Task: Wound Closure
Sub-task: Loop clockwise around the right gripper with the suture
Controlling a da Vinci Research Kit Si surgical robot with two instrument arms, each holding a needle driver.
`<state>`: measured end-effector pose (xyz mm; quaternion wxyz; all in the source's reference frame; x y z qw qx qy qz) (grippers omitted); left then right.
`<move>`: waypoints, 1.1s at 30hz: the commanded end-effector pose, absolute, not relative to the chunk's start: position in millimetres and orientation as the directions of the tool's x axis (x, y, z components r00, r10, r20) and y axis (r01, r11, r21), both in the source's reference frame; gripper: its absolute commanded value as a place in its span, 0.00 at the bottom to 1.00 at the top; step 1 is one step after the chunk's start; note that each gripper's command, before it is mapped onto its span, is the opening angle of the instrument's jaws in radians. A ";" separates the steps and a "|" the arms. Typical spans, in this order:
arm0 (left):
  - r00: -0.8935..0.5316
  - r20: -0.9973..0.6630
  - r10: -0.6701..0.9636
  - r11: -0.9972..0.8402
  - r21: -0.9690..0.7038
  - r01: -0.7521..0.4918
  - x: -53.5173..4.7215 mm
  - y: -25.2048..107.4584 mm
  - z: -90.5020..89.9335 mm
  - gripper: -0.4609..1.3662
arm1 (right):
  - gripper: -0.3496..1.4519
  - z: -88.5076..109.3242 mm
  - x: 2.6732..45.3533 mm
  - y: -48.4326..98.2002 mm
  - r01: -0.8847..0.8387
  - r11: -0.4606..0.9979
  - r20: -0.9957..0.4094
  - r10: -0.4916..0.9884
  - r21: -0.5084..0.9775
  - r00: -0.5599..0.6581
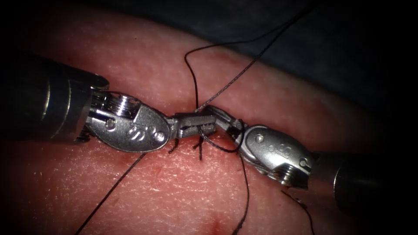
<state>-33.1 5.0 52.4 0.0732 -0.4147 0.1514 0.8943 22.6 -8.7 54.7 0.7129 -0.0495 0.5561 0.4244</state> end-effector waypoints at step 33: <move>-0.648 -0.760 0.053 -0.944 0.173 -0.280 -34.5 4.4 60.5 0.06 | 0.00 58.1 19.0 -7.6 -0.389 0.653 -0.757 0.598 0.650 -0.262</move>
